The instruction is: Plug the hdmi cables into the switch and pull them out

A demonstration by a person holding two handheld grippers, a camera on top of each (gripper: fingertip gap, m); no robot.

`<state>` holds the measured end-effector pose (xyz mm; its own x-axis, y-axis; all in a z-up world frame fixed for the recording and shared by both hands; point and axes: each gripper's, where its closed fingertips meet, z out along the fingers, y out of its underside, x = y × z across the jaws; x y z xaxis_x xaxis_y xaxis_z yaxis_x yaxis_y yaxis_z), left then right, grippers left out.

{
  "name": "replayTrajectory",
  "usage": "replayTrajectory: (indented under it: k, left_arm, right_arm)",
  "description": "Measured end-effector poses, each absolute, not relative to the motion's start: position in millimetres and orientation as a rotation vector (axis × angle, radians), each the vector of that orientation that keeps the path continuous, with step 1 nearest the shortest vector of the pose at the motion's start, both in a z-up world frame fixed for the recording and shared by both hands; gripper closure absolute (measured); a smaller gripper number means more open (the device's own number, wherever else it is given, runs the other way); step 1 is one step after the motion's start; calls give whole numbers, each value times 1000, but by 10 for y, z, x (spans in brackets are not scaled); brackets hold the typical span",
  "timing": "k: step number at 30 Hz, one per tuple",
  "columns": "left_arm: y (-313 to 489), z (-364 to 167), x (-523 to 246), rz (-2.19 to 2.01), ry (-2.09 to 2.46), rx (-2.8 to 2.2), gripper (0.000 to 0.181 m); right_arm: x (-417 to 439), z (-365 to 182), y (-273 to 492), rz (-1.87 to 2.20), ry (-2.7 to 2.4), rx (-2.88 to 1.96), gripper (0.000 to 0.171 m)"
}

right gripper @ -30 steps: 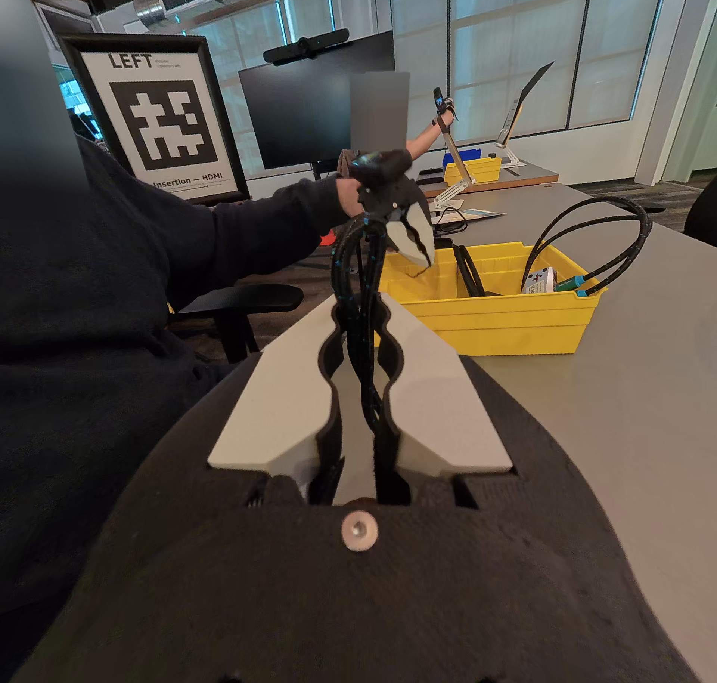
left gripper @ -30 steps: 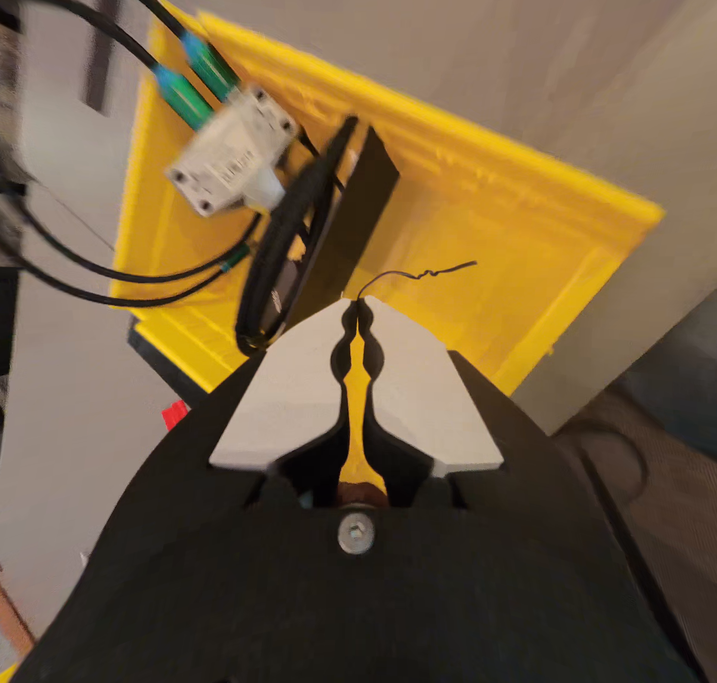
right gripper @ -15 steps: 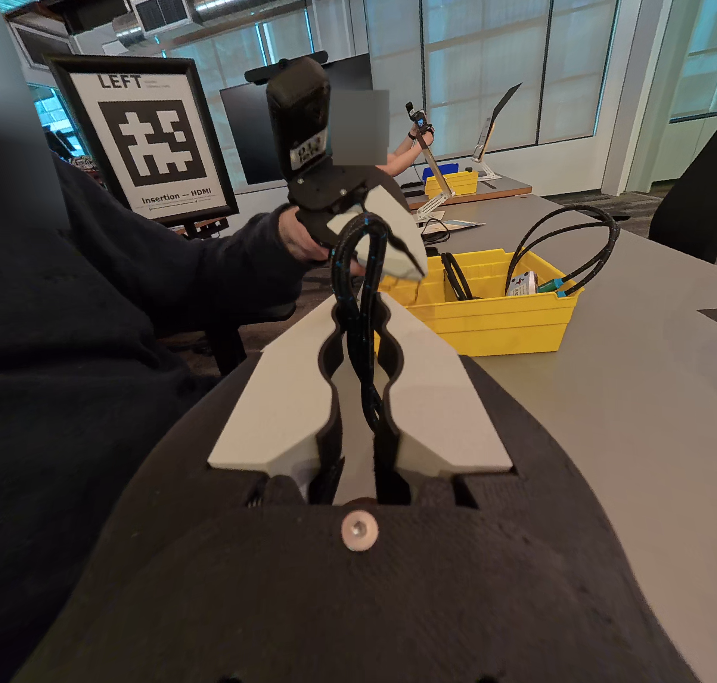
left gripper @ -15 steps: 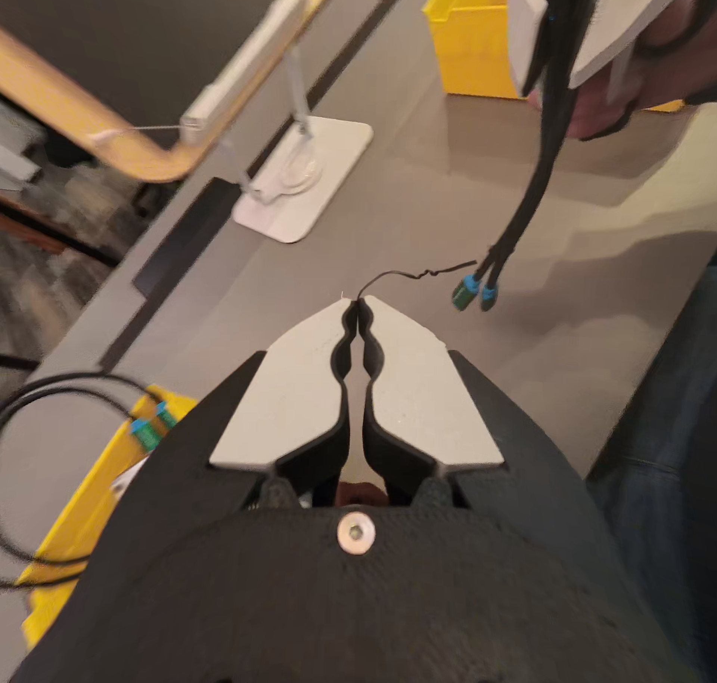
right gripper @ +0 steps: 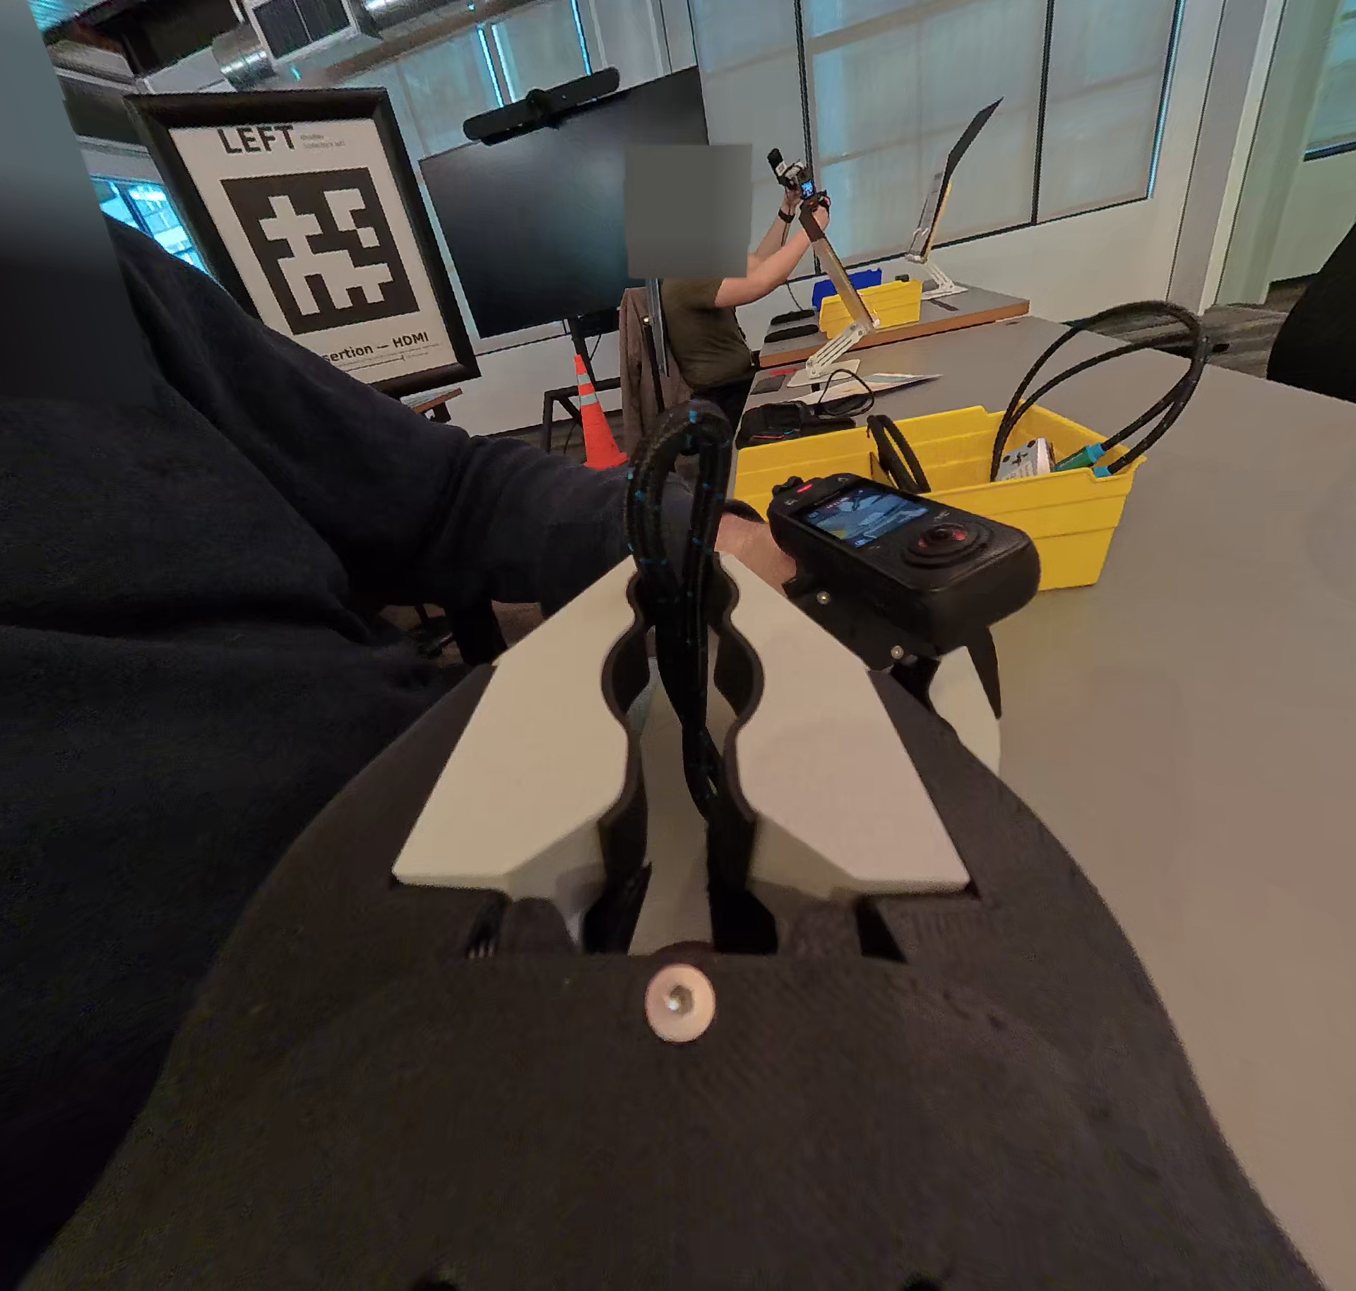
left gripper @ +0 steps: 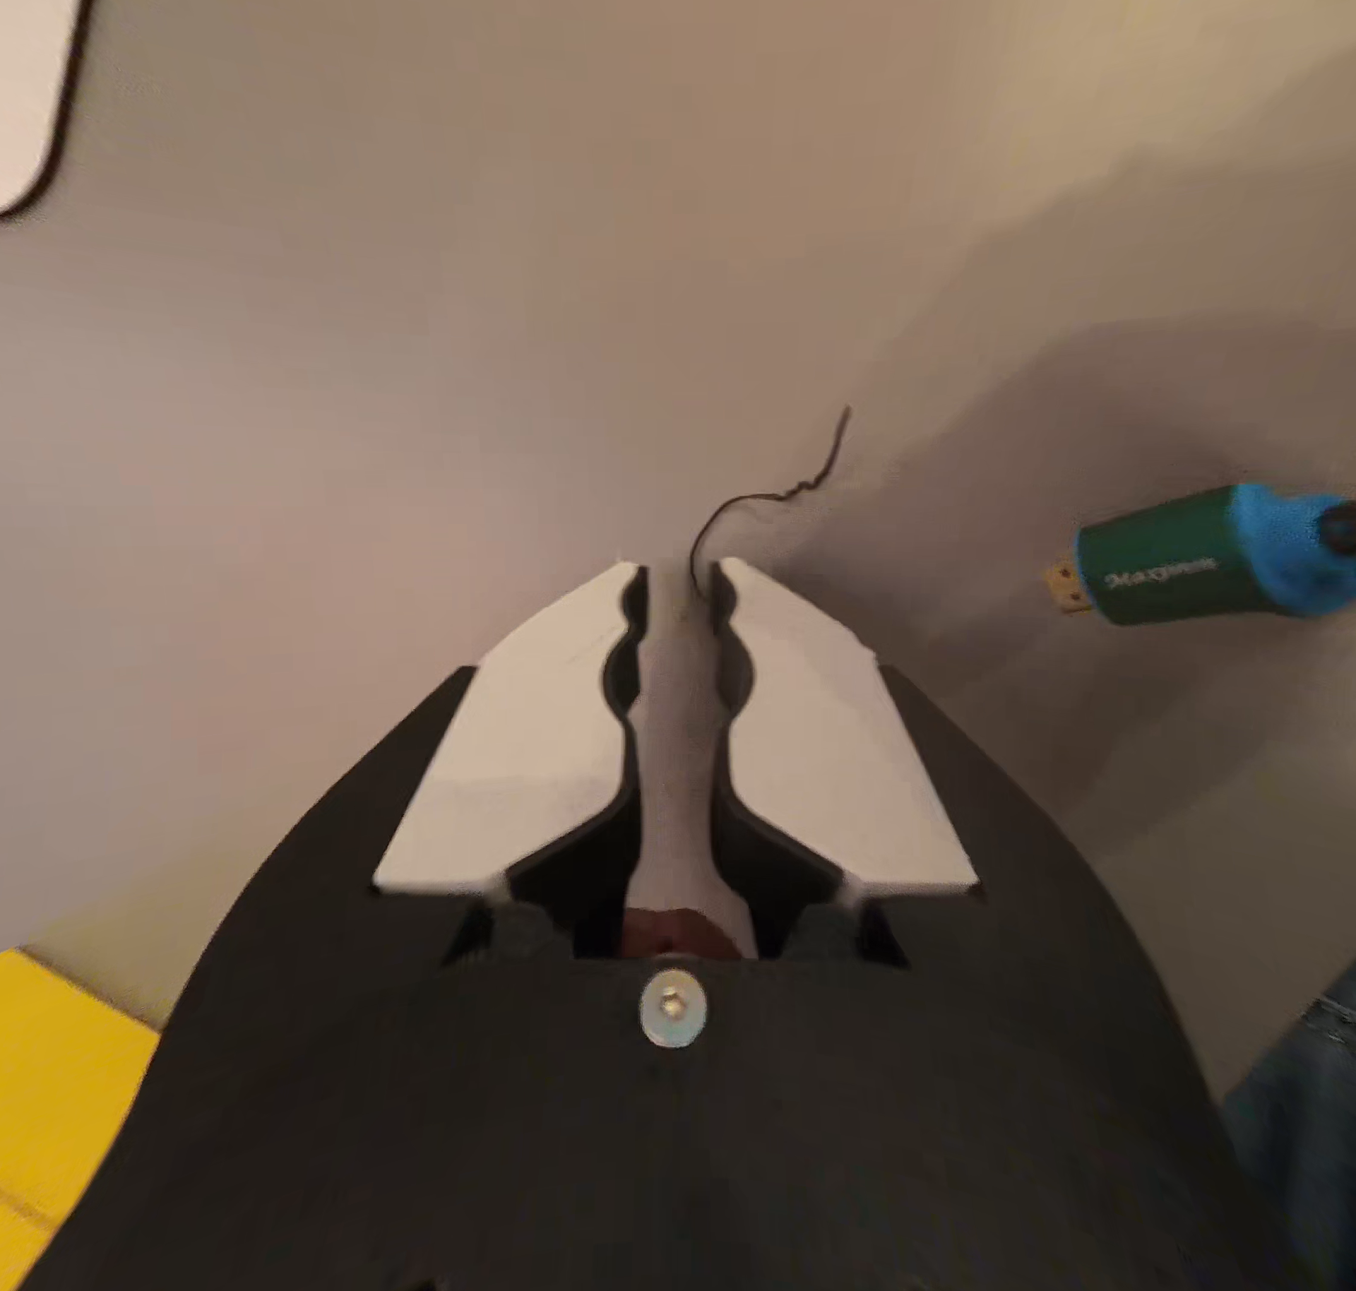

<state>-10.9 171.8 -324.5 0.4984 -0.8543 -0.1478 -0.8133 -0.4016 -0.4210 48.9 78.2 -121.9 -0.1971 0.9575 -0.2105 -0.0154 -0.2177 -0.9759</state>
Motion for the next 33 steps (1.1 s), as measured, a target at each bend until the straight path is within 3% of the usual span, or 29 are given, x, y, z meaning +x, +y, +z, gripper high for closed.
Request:
replayTrajectory:
  k: [1,6,11,16,18,21,28,33]
  left_arm:
    - [1725,-3246,-101,-136,1364,-2303,154]
    - [1725,-2877,-145,-247,1254,-2229,138]
    - [1355,-1862,141,-636,1090,-1879,131]
    - [1124,-1689,337,-407,1101,-1706,124]
    - [1179,-1758,324,-266,1077,-1690,132]
    - [1253,-1749,235,-113,1022,-1671,160]
    - [1403,-1673,-5,173,902,-1599,169]
    - [1392,-1672,-36,91,925,-1631,177]
  right_arm:
    - [491,-1228,786,1535,-1209,-1244,161]
    - [438,-1250,905,1515,-1140,-1279,161]
    - [317,-1241,1095,1467,-1013,-1354,162]
    - [91,-1133,1170,1462,-892,-1393,162]
    - [1,-1073,1147,1463,-873,-1390,162]
    - [-106,-1060,1141,1427,-843,-1422,162]
    - [-215,-1056,1192,1368,-685,-1498,162]
    - [-229,-1070,1243,1352,-724,-1497,161]
